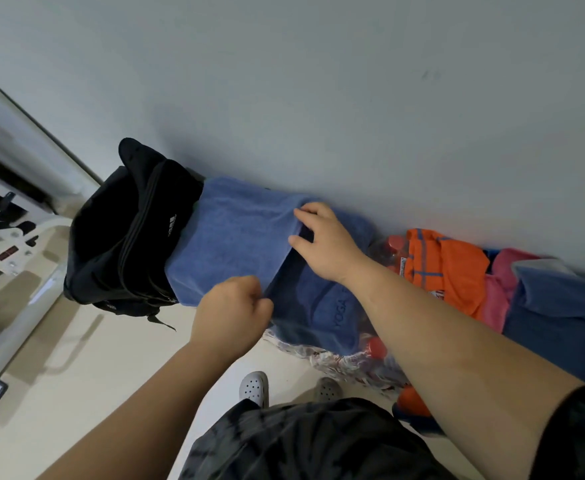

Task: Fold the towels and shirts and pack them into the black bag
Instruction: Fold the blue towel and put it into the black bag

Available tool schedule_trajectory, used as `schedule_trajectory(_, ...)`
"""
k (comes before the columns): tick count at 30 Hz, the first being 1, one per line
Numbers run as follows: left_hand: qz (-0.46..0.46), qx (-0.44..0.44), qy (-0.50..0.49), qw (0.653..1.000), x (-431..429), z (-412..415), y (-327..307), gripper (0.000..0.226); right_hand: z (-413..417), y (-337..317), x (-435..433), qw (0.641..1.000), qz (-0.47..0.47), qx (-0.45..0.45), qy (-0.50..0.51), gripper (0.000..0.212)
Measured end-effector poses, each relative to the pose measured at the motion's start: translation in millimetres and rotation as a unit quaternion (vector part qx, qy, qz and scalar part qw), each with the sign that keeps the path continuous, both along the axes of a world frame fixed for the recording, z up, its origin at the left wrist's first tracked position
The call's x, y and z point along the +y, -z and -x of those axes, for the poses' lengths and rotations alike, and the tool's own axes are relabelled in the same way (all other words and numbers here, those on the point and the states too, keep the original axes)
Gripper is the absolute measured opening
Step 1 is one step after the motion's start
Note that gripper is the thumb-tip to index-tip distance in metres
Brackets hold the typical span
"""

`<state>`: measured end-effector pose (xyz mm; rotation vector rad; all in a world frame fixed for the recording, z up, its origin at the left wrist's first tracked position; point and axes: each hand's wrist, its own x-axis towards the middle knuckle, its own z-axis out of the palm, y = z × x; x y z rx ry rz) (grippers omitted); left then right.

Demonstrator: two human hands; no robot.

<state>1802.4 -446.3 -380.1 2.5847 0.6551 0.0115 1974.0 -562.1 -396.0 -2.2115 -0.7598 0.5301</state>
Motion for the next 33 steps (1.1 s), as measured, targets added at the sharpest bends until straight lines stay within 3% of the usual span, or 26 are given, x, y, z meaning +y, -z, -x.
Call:
schedule_trajectory(4, 0.016, -0.072, -0.004, 0.997, 0, -4, -45, 0.019, -5, -40, -3, 0.991, -0.128, 0.003, 0.022, 0.044)
schedule_trajectory(7, 0.033, -0.080, 0.038, 0.995, -20, -12, -65, 0.016, -13, -57, -28, 0.985, -0.163, 0.002, 0.062, 0.038)
schedule_trajectory(10, 0.036, 0.002, 0.107, 0.994, -46, -24, -47, 0.019, -17, -42, -59, 0.991, -0.098, -0.021, 0.090, 0.035)
schedule_trajectory(13, 0.027, 0.117, 0.161, 0.980, -69, -35, -4, 0.014, -14, -6, -80, 0.996, 0.061, -0.019, 0.061, 0.043)
schedule_trajectory(15, 0.005, 0.148, 0.184, 0.972, -77, -39, 15, 0.016, -7, 8, -84, 0.983, 0.180, -0.034, 0.015, 0.052)
schedule_trajectory(17, -0.008, 0.153, 0.188, 0.970, -78, -40, 21, 0.018, -3, 12, -84, 0.970, 0.236, -0.064, -0.007, 0.056)
schedule_trajectory(21, 0.027, 0.134, 0.179, 0.974, -71, -42, 6, 0.024, -4, 5, -82, 0.981, 0.183, -0.068, 0.007, 0.054)
schedule_trajectory(25, 0.093, 0.084, 0.167, 0.978, -71, -46, -12, 0.020, -6, -5, -90, 0.980, 0.097, -0.157, 0.075, 0.044)
schedule_trajectory(27, 0.114, 0.099, 0.187, 0.971, -75, -47, -12, 0.024, -5, -4, -96, 0.971, 0.142, -0.177, 0.074, 0.048)
schedule_trajectory(30, 0.069, 0.128, 0.194, 0.970, -70, -51, 1, 0.029, 1, 2, -96, 0.950, 0.261, -0.167, 0.033, 0.065)
schedule_trajectory(33, -0.016, 0.049, 0.137, 0.989, -41, -51, 14, 0.024, 17, 2, -80, 0.957, 0.232, -0.176, -0.004, 0.073)
